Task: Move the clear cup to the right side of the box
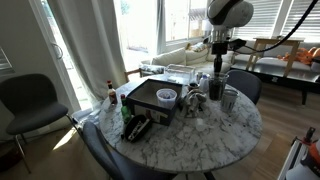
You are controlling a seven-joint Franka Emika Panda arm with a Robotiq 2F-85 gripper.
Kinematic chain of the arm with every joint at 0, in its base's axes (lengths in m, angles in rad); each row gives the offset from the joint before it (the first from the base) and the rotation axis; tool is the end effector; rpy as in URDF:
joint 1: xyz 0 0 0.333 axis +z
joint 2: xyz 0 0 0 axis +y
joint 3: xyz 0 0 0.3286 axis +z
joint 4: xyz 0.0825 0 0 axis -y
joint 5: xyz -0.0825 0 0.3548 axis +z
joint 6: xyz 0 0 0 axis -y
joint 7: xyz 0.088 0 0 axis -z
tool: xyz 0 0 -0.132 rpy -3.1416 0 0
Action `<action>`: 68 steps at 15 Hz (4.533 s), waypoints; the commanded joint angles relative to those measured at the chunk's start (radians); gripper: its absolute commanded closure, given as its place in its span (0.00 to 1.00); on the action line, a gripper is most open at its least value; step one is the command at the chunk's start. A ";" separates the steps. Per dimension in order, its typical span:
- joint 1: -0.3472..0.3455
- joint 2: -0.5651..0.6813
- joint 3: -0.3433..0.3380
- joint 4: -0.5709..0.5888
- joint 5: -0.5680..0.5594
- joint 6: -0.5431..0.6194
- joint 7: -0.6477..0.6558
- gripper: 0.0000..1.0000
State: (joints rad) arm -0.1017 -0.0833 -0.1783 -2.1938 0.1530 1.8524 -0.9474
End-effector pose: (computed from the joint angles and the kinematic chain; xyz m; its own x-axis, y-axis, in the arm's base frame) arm 0.4401 -0.1112 0.4063 0.8173 0.5752 -0.0338 0.5415 -0.7869 -0.2958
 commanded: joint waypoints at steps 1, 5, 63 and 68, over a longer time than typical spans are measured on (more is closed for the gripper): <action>-0.024 0.048 -0.011 0.161 0.095 -0.126 0.116 0.99; -0.053 0.070 -0.025 0.270 0.113 -0.126 0.270 0.99; -0.077 0.963 0.052 1.019 0.075 0.327 1.354 0.62; -0.111 0.949 0.094 1.051 0.111 0.261 1.308 0.25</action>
State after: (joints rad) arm -0.1810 0.8605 -0.1152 -1.1823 0.2397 2.1848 0.3955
